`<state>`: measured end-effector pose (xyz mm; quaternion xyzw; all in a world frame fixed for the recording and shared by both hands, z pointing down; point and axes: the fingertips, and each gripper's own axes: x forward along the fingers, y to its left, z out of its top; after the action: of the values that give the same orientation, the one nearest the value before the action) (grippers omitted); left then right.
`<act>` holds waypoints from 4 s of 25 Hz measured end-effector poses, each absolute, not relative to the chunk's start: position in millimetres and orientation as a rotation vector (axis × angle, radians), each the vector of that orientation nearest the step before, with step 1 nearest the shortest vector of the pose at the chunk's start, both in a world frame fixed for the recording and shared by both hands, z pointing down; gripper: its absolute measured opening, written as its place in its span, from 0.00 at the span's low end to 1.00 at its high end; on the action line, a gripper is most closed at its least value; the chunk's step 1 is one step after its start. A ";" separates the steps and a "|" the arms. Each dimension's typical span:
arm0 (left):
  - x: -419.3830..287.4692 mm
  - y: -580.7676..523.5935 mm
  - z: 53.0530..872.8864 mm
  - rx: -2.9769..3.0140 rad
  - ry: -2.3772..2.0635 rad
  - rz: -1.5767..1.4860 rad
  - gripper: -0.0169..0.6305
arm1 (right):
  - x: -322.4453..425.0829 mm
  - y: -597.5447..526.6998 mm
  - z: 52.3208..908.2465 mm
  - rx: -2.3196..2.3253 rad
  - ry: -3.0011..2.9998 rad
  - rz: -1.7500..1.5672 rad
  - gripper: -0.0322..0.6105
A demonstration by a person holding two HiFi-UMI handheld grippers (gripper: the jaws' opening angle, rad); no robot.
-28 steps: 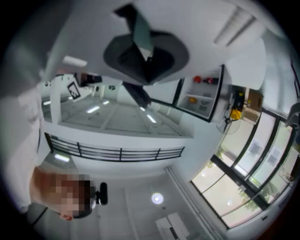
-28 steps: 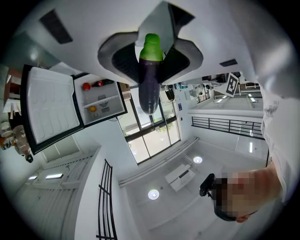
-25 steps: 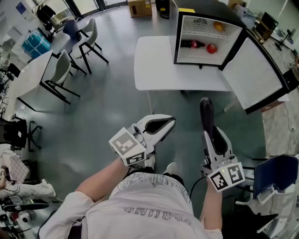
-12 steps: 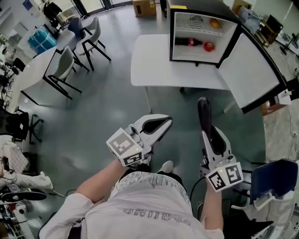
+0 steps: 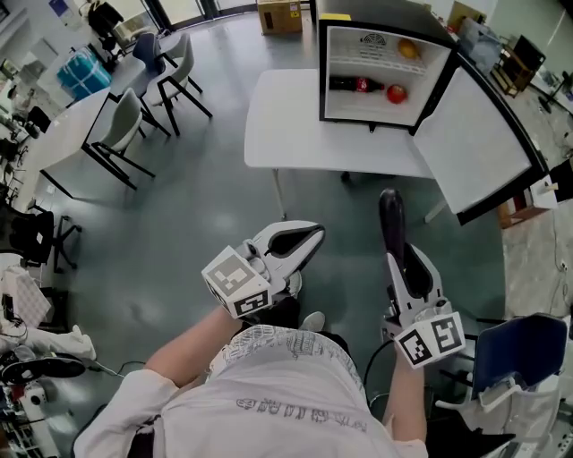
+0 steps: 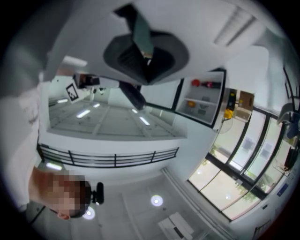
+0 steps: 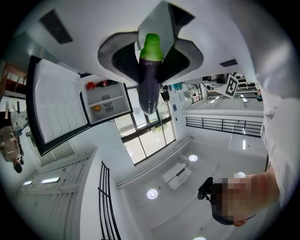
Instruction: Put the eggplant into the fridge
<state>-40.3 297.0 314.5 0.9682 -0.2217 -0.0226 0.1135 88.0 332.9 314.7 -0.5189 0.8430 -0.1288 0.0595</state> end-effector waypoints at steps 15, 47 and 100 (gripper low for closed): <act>-27.2 217.0 326.7 2.841 -0.633 -0.069 0.04 | 95.5 253.8 328.0 -1.578 2.550 -0.411 0.27; -46.6 -67.3 341.8 2.806 -0.532 -0.060 0.04 | 70.1 -24.7 334.4 -1.697 2.556 -0.499 0.27; 36.0 -150.1 360.0 2.638 -0.988 -0.047 0.04 | 153.5 -214.1 355.4 -1.388 2.940 -0.311 0.27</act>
<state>36.0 -150.1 360.0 0.9240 -0.3463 -0.0163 0.1615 153.5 -214.1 355.4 -0.4241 0.8985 -0.0949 -0.0621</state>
